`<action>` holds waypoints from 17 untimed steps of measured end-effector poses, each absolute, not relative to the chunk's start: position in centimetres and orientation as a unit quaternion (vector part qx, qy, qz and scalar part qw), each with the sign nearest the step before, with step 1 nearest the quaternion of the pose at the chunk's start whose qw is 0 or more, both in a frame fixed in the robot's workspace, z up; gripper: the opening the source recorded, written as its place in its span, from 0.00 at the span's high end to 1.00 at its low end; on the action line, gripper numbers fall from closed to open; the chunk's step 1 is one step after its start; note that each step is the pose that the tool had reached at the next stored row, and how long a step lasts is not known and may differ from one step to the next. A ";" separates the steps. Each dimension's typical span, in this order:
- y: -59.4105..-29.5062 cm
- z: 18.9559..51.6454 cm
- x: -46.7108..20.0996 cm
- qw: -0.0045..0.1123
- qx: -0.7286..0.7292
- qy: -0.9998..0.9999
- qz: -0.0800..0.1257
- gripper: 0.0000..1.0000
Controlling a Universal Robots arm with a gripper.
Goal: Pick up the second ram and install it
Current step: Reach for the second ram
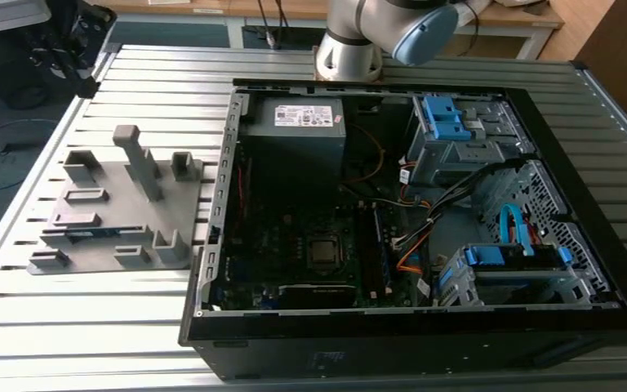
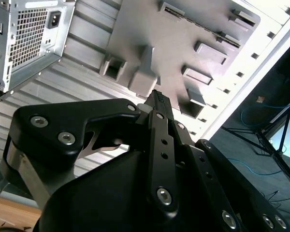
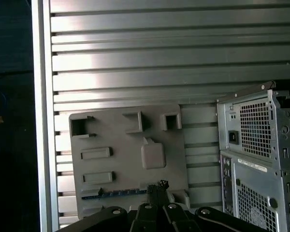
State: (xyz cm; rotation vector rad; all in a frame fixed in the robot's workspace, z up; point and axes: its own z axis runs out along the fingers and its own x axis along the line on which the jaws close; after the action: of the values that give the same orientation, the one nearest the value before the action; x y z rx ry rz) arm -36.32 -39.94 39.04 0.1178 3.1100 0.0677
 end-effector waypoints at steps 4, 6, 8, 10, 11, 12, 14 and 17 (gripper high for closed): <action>-40.0 38.9 -37.0 0.014 0.038 0.999 0.022 0.90; -40.0 38.8 -37.3 0.014 0.038 0.999 0.022 0.90; -40.1 38.7 -37.6 0.014 0.038 0.999 0.022 0.90; -40.1 38.6 -37.7 0.014 0.038 0.999 0.022 0.90; -40.2 38.5 -37.8 0.014 0.038 0.999 0.022 0.90; -40.3 38.4 -37.8 0.014 0.038 0.999 0.022 0.90; -40.7 38.2 -37.9 0.014 0.038 0.999 0.022 0.90; -41.6 37.9 -38.0 0.014 0.038 0.999 0.022 0.90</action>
State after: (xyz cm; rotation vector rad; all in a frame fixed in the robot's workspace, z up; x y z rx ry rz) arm -37.96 -41.59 37.94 0.1179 3.1100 0.0676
